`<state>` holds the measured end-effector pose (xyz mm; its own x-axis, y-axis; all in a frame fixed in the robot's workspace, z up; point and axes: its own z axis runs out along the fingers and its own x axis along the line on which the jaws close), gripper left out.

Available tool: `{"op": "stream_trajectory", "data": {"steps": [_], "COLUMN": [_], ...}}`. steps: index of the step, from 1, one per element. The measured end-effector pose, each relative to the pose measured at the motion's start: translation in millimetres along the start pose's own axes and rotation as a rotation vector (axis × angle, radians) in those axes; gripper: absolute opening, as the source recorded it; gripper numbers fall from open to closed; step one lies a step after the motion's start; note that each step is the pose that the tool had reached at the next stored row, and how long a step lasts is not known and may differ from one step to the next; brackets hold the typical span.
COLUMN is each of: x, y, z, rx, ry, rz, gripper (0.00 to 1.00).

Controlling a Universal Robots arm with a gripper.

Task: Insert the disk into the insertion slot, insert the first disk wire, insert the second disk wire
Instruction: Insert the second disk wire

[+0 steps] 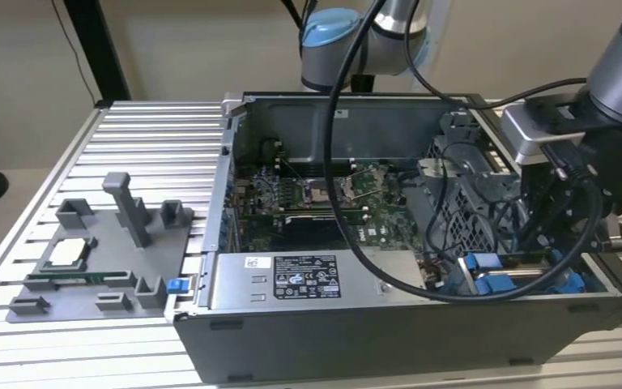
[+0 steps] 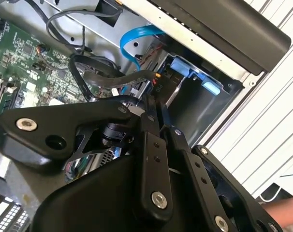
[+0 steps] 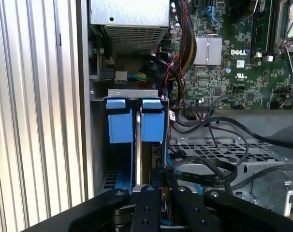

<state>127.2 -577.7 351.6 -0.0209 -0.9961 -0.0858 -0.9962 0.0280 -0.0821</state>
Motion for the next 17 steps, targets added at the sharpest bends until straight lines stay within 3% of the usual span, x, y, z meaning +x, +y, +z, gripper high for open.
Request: {"op": "stream_trajectory", "data": {"steps": [17], "x": [0.3], "y": [-0.2], "z": [6.9], "rx": [0.0001], "ry": [0.0006], "rz": [0.001], "gripper": [0.00]}}
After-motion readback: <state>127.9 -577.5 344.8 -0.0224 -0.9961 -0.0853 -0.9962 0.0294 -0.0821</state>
